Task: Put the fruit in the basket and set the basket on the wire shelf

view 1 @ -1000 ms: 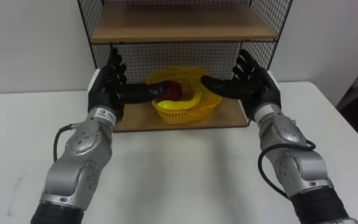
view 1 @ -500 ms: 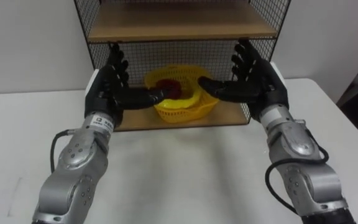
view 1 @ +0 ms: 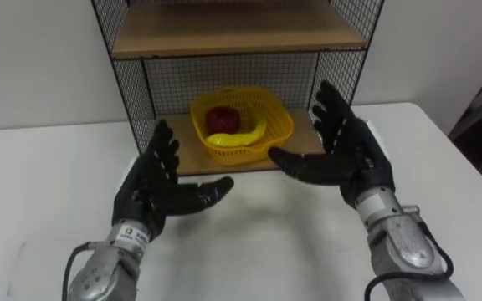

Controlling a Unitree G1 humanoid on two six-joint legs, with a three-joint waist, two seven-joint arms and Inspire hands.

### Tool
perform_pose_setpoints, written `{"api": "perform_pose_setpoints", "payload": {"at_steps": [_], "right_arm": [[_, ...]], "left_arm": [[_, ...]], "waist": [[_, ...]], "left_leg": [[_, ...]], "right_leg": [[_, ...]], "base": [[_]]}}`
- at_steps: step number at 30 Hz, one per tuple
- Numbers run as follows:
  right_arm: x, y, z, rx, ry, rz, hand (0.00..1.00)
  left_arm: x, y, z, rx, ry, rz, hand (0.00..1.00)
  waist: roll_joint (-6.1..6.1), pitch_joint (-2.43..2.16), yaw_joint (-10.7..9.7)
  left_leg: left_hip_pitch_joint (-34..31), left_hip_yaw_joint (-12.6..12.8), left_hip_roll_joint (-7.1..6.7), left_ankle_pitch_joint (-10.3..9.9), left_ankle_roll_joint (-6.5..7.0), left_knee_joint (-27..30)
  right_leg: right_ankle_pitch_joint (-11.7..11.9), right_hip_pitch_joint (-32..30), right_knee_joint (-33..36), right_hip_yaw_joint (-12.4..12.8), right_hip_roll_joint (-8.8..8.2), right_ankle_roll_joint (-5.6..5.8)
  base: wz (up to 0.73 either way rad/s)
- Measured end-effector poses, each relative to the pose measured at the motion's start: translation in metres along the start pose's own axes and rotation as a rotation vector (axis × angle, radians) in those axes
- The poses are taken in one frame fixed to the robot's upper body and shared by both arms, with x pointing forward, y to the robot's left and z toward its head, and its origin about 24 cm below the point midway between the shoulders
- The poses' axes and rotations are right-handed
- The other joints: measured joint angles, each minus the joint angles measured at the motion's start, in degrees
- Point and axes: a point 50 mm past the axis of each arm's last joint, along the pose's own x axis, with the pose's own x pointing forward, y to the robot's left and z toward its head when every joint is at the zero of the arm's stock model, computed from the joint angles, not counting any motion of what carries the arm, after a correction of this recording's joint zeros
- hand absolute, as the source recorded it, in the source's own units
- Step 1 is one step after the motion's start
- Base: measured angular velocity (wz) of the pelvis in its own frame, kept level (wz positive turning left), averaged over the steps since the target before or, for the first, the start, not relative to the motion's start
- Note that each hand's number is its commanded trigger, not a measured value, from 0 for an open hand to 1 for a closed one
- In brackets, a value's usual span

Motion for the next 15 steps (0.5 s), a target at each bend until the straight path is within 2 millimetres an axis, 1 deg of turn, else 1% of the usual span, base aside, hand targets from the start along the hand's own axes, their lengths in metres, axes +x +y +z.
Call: {"api": "perform_pose_setpoints", "payload": {"at_steps": [2,4,6,7,10,13,15], "right_arm": [[-0.003,0.0,0.0,-0.011,-0.001,0.009,0.0],[-0.006,0.002,0.007,-0.023,-0.035,0.017,0.0],[-0.011,0.001,0.015,-0.033,-0.096,0.028,0.0],[-0.013,0.0,0.015,-0.034,-0.105,0.026,0.0],[-0.019,-0.003,0.013,-0.033,-0.119,0.003,0.0],[-0.027,-0.01,0.009,-0.033,-0.111,-0.038,0.0],[-0.029,-0.014,0.008,-0.035,-0.112,-0.071,0.0]], "left_arm": [[-0.005,0.001,-0.005,-0.005,0.015,-0.001,0.0],[-0.006,0.002,-0.005,-0.005,0.01,-0.002,0.0],[-0.006,0.003,0.0,0.012,-0.036,0.001,0.0],[-0.006,0.004,0.001,0.016,-0.047,0.004,0.0],[-0.011,0.012,0.007,0.024,-0.101,0.038,0.0],[-0.019,0.015,0.017,0.03,-0.169,0.068,0.0],[-0.021,0.019,0.027,0.038,-0.228,0.11,0.0]], "waist": [[-0.04,-0.03,-0.1],[-0.07,0.0,-0.1],[-0.06,0.13,-0.1],[-0.07,0.14,0.0],[-0.14,0.06,-0.1],[-0.21,0.06,0.1],[-0.13,0.0,0.4]], "left_leg": [[-0.1,0.1,0.0,0.0,0.0,-0.1],[-0.1,0.0,-0.01,0.0,0.0,-0.1],[-0.1,0.0,0.0,0.0,-0.02,-0.2],[0.0,0.0,0.0,0.0,-0.02,-0.2],[0.1,0.0,0.01,0.0,-0.02,-0.2],[0.1,0.0,0.0,0.0,-0.01,-0.1],[-0.3,0.2,0.04,0.0,-0.03,-0.1]], "right_leg": [[0.0,-0.2,0.0,0.1,0.01,0.0],[0.0,-0.1,-0.1,0.1,0.03,0.05],[0.3,0.1,-0.3,-0.1,0.04,0.3],[0.3,0.1,-0.3,-0.1,0.05,0.3],[0.0,0.3,-0.2,0.0,0.06,0.0],[0.0,0.0,-0.2,0.2,0.05,0.0],[0.0,-0.5,-0.1,0.3,0.13,0.0]], "base": [[0.0],[0.02],[0.04],[0.0],[-0.01],[0.0],[-0.06]]}}
